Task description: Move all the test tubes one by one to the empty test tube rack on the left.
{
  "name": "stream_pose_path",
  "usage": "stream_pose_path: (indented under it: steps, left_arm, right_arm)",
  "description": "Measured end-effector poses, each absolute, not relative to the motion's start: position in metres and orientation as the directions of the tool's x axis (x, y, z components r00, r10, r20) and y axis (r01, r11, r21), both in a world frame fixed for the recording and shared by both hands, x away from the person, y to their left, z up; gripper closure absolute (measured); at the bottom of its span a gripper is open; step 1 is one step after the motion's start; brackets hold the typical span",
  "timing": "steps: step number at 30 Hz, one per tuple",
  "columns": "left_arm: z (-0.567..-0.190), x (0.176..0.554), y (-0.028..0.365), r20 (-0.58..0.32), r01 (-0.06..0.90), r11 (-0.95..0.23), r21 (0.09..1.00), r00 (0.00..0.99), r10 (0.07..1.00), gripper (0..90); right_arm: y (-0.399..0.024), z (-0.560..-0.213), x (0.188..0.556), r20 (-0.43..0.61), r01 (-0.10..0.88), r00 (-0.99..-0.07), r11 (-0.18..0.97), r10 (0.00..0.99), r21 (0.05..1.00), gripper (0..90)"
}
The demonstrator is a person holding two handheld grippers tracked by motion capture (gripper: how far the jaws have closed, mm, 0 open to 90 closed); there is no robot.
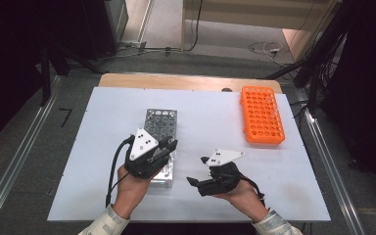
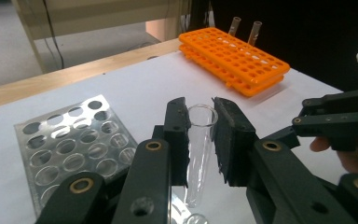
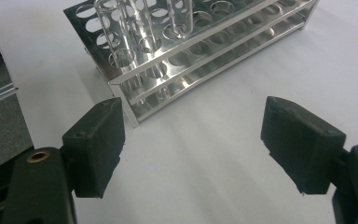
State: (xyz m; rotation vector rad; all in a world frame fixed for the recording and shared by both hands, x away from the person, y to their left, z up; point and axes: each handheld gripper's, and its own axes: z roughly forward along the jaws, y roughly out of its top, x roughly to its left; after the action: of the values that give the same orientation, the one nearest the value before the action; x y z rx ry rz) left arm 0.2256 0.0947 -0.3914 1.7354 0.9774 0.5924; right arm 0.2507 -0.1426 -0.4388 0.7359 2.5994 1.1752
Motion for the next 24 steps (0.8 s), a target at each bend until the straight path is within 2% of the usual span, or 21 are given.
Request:
stream_pose_path:
  steps: [24]
  left_arm:
    - [-0.414, 0.23, 0.099, -0.042, 0.385, -0.189, 0.904, 0.517, 0.855, 75.4]
  right_arm:
    - [-0.143, -0.441, 0.249, 0.027, 0.363, -0.858, 0.568, 0.513, 0.739, 20.5]
